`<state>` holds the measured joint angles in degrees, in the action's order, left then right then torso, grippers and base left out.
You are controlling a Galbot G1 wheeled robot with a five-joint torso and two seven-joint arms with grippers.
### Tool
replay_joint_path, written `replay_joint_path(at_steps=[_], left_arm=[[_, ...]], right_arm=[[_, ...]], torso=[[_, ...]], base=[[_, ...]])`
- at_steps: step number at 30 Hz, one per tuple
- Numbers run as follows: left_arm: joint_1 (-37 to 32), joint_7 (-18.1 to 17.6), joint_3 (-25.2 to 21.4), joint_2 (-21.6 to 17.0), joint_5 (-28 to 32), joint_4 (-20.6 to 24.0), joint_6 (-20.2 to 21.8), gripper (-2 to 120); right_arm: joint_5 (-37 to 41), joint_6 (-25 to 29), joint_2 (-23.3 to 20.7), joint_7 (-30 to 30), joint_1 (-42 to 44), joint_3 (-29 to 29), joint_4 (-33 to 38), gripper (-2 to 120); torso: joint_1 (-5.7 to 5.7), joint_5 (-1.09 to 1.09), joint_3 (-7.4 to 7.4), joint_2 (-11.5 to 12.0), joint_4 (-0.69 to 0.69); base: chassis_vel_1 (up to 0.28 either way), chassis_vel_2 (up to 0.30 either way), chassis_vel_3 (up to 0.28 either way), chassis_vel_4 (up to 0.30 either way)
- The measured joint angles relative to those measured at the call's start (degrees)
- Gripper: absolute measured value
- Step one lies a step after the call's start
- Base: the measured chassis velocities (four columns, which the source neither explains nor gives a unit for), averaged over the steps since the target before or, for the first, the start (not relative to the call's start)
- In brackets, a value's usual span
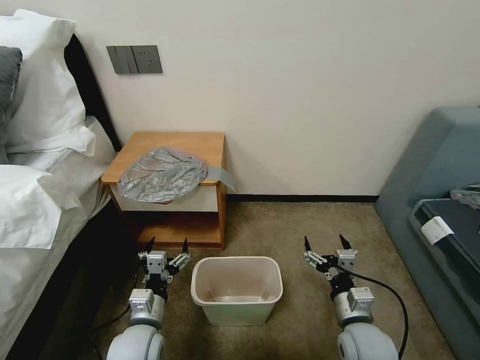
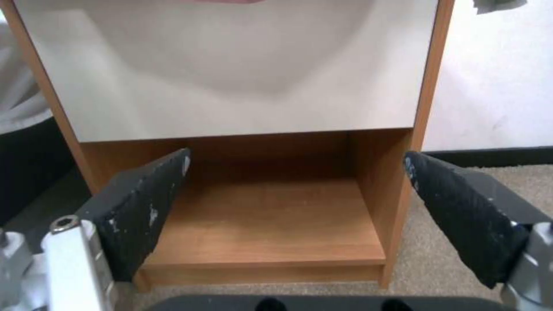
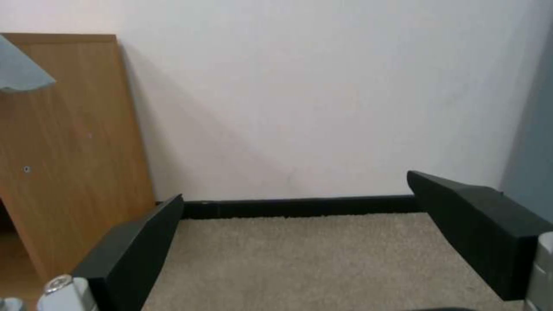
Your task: Pick up the garbage bag from the table and place it over the trash can.
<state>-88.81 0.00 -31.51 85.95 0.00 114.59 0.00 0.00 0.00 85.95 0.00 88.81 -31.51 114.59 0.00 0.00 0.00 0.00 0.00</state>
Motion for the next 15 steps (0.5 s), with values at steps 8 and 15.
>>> replay_joint_path(at_steps=[8,15], left_arm=[[0.00,0.00,0.00,0.00,0.00,0.00,0.00,97],[0.00,0.00,0.00,0.00,0.00,0.00,0.00,97]], right_arm=[[0.00,0.00,0.00,0.00,0.00,0.00,0.00,100],[0.00,0.00,0.00,0.00,0.00,0.00,0.00,100]], torso=[[0.00,0.00,0.00,0.00,0.00],[0.00,0.00,0.00,0.00,0.00]], base=[[0.000,0.000,0.000,0.000],[0.000,0.000,0.000,0.000]])
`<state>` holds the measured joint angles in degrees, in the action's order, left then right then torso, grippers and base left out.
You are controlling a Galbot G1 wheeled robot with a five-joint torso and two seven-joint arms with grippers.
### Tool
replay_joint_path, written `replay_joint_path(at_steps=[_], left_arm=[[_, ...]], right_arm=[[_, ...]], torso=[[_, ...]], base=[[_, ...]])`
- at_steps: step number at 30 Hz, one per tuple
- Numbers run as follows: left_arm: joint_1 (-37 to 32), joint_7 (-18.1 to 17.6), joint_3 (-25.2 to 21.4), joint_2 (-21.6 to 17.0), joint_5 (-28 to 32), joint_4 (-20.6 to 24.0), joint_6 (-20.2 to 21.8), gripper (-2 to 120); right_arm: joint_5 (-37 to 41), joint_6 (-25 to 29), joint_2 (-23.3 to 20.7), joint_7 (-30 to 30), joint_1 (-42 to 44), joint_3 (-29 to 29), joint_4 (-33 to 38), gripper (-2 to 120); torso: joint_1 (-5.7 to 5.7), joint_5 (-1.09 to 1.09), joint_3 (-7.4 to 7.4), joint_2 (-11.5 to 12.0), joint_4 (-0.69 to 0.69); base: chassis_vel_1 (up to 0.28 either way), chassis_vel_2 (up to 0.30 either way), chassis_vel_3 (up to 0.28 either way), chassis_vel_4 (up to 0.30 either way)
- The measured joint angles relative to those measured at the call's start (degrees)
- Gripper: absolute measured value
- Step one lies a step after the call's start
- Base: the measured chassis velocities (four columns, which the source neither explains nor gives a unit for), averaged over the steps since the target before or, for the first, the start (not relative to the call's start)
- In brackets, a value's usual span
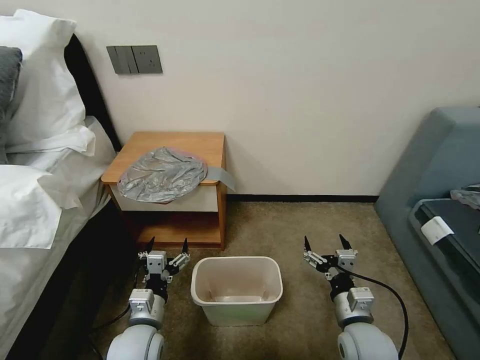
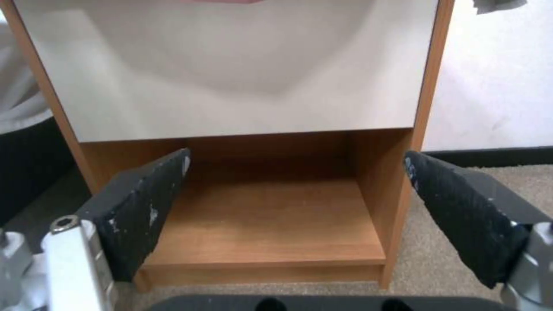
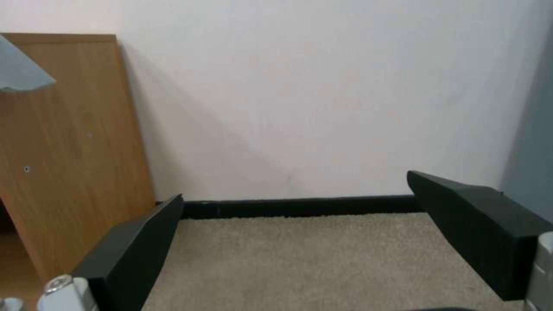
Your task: Pick up the garbage bag from the table and place it over the trash can.
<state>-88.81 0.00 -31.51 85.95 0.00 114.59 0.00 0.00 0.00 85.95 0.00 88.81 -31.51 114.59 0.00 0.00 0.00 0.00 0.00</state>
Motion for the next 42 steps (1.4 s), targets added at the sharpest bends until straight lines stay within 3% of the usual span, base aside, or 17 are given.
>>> replay_joint_path(at_steps=[7,9,12,16,26,32,34,36,39,42], left_arm=[[-0.81,-0.22,-0.84,-0.45,2.29,0.65,-2.23,91],[-1.57,-0.30,-1.46,-0.84,4.33,1.36,-4.11,90],[-4.16,-1.05,-4.15,-2.47,11.91,4.12,-10.89,89],[-4.91,-0.67,-4.22,-3.17,14.63,4.31,-11.19,89],[-5.04,-0.44,-3.75,-3.23,12.82,3.17,-11.77,89],[-4.81,-0.61,-3.49,-3.42,11.91,2.98,-12.32,89],[-4.54,-1.04,-3.26,-3.61,11.37,2.87,-12.45,89],[-4.60,-1.10,-3.27,-3.57,11.25,2.88,-12.53,89],[-4.93,-1.28,-3.29,-3.13,10.90,2.95,-12.71,89],[-4.90,-1.28,-3.28,-2.86,10.60,2.86,-12.75,89]], right_arm=[[-1.55,2.61,1.15,-0.13,2.99,-0.91,4.10,100],[-2.52,4.21,1.85,-0.26,4.76,-1.55,6.51,100],[-5.66,9.29,4.11,-0.82,10.49,-3.43,14.28,100],[-7.07,11.91,4.86,-1.51,13.02,-4.04,17.71,100],[-5.28,14.57,1.98,-0.89,11.13,-3.20,11.91,100],[-4.76,14.65,-1.85,-0.60,8.90,-2.12,8.89,100],[-7.29,14.66,-7.10,-0.64,4.77,-0.72,5.68,100],[-8.18,14.66,-8.51,-0.68,3.10,-0.07,4.68,100],[-10.94,13.83,-15.91,-0.32,-6.77,6.12,-0.60,100],[-11.64,13.02,-18.19,-0.18,-10.92,9.64,-2.78,100]], torso=[[0.00,0.00,0.00,0.00,-0.01],[0.00,-0.08,0.00,0.00,0.00],[0.00,0.00,-0.01,0.00,-0.02],[0.00,-0.07,-0.01,0.00,0.02],[0.00,0.00,-0.01,0.00,0.00],[0.00,0.01,0.00,0.00,0.00],[0.00,0.00,0.00,0.00,0.01],[0.00,0.01,0.00,0.00,0.01],[0.00,0.01,0.01,0.00,-0.01],[0.00,0.02,0.01,0.00,-0.01]], base=[[0.000,0.000,0.000,0.000],[0.000,0.000,0.000,0.000],[0.000,0.000,0.000,0.000],[0.000,0.000,0.000,0.000],[0.000,0.000,0.000,0.000],[0.000,0.000,0.000,0.000],[0.000,0.000,0.000,0.000],[0.000,0.000,0.000,0.000],[0.000,0.000,0.000,0.000],[0.000,0.000,0.000,0.000]])
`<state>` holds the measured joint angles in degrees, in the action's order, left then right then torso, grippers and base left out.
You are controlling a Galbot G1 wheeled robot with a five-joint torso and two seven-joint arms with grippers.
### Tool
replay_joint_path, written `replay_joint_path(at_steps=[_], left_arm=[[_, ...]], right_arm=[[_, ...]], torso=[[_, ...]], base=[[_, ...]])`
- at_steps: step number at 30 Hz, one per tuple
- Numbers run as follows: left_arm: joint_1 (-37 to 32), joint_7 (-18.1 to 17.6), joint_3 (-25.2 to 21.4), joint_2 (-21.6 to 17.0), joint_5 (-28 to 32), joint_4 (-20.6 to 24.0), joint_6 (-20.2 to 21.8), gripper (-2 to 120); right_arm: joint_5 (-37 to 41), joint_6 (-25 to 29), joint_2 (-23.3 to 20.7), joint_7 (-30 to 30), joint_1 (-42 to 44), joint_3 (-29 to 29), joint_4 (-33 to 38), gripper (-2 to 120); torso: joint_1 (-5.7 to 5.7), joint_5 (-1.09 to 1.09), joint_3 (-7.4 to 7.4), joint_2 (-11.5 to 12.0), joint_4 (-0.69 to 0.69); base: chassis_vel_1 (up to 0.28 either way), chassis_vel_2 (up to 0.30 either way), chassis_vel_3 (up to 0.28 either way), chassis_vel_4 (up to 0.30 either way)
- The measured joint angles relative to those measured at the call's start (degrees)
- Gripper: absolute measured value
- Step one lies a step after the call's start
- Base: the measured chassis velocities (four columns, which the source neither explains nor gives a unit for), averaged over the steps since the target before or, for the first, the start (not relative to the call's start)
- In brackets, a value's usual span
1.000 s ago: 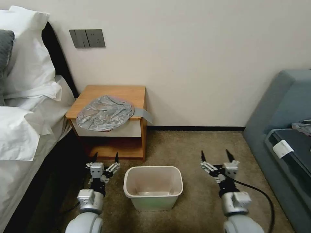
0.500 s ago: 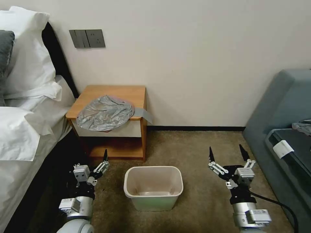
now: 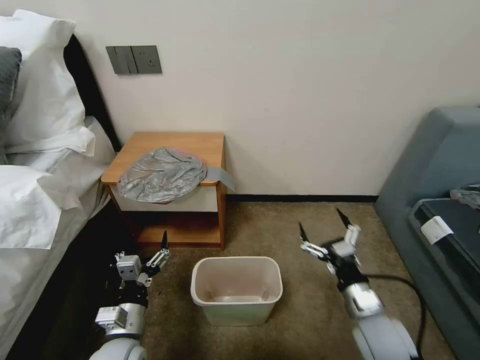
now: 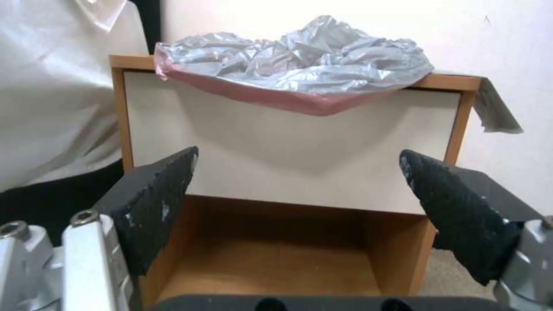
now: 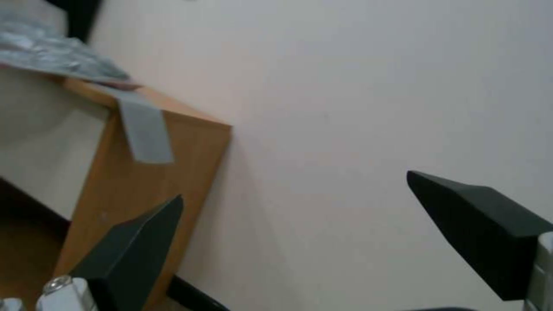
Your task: Pick up the garbage bag from the table and place it over the trash can.
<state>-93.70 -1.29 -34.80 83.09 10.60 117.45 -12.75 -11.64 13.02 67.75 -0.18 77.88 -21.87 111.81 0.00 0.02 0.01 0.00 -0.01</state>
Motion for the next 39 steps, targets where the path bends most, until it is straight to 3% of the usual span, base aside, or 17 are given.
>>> replay_joint_path(at_steps=[7,12,14,18,27,39], left_arm=[[1.34,-0.13,0.50,1.38,-0.83,-2.65,-0.03,89],[2.14,-0.54,0.65,1.78,-0.96,-3.72,0.00,89],[3.11,-1.10,0.62,1.89,-0.89,-5.16,0.15,89],[3.80,-1.36,0.46,1.67,-0.61,-6.40,0.23,89],[3.58,-1.63,-0.01,2.32,-0.56,-6.56,0.42,89],[3.63,-1.94,-0.22,2.05,-0.35,-6.51,0.38,89]], right_arm=[[-14.18,3.81,-2.64,-3.18,-15.61,9.52,-10.30,100],[-15.76,3.99,-2.73,-3.16,-20.05,13.57,-14.39,100],[-16.11,3.84,-1.70,-2.75,-25.59,18.31,-19.75,100],[-17.21,4.41,0.38,-1.33,-32.11,22.09,-26.02,100],[-16.41,4.83,2.79,0.41,-41.25,26.27,-35.23,100],[-17.51,4.68,6.84,1.09,-43.18,28.13,-38.75,100]], torso=[[0.00,-0.01,0.00,0.00,0.00],[0.00,-0.01,0.01,0.00,0.00],[0.00,-0.01,0.01,0.00,0.02],[0.00,-0.03,0.01,0.00,-0.01],[0.00,-0.03,0.00,0.00,0.01],[0.00,-0.03,-0.01,0.00,0.01]], base=[[0.000,0.000,0.000,0.000],[0.000,0.000,0.000,0.000],[0.000,0.000,0.000,0.000],[0.000,0.000,0.000,0.000],[0.000,0.000,0.000,0.000],[0.000,0.000,0.000,0.000]])
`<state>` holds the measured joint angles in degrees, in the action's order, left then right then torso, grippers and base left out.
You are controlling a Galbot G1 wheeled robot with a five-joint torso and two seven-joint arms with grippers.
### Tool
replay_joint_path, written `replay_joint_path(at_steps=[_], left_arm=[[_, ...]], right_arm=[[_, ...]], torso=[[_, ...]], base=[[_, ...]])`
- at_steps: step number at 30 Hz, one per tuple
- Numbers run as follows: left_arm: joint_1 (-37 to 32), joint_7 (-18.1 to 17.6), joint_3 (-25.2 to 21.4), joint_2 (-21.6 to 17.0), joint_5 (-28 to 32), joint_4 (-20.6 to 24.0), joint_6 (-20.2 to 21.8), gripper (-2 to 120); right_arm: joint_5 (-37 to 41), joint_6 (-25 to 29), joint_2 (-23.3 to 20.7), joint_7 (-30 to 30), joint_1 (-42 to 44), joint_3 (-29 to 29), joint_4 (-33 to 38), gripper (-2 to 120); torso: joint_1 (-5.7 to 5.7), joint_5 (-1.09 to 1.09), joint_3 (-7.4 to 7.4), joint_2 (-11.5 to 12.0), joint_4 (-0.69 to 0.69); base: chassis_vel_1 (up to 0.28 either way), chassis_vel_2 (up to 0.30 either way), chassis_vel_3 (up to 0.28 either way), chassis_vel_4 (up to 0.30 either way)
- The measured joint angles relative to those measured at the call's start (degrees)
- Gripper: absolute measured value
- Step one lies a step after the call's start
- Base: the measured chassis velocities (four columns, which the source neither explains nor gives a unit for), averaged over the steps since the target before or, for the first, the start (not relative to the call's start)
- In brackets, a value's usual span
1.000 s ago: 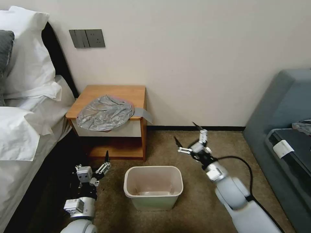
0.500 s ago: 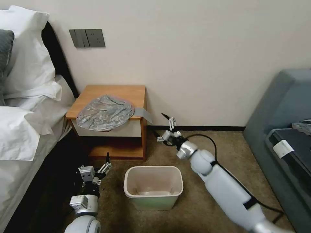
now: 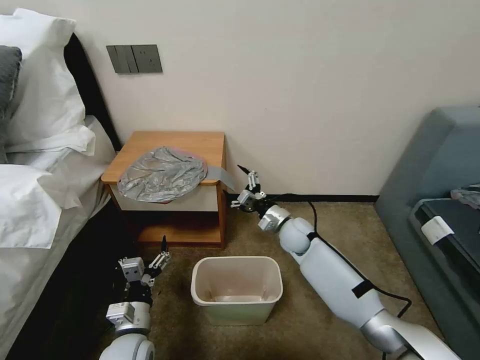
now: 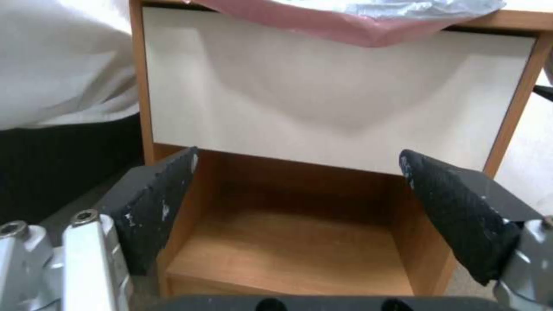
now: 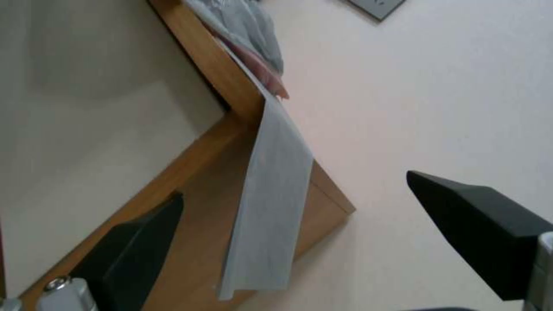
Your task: Pick up the garbage bag from the table and place it over the trash can.
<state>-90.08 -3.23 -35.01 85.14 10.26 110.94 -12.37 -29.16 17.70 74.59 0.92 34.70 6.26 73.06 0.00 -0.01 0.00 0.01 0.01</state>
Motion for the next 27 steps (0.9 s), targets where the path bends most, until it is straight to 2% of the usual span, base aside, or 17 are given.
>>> replay_joint_path(at_steps=[18,22,24,25,27], left_arm=[[-0.62,-0.55,-0.64,0.26,0.13,0.66,-0.23,89],[-0.66,-0.62,-0.68,0.32,0.13,0.66,-0.28,89],[-0.47,-0.64,-0.69,0.34,0.15,0.66,-0.29,89],[-0.47,-0.64,-0.69,0.34,0.15,0.66,-0.29,89],[-0.26,-0.66,-0.65,0.36,0.18,0.62,-0.29,89]], right_arm=[[-0.25,0.03,-0.13,-0.03,-3.05,1.23,-2.54,99],[-0.26,0.04,-0.55,-0.50,-3.23,1.15,-2.51,91],[-0.11,0.04,-0.90,-0.70,-3.22,1.11,-2.20,79],[-0.11,0.04,-0.90,-0.70,-3.22,1.11,-2.20,79],[-0.02,0.04,-0.86,-0.75,-3.18,1.10,-2.17,70]], torso=[[0.00,0.00,0.00,0.00,-0.01],[0.00,0.01,0.00,0.00,-0.01],[0.00,0.00,0.00,0.00,0.00],[0.00,0.00,0.00,0.00,0.00],[0.00,0.01,0.00,0.00,0.00]], base=[[0.000,0.000,0.000,0.000],[0.000,0.000,0.000,0.000],[0.000,0.000,0.000,0.000],[0.000,0.000,0.000,0.000],[0.000,0.000,0.000,0.000]])
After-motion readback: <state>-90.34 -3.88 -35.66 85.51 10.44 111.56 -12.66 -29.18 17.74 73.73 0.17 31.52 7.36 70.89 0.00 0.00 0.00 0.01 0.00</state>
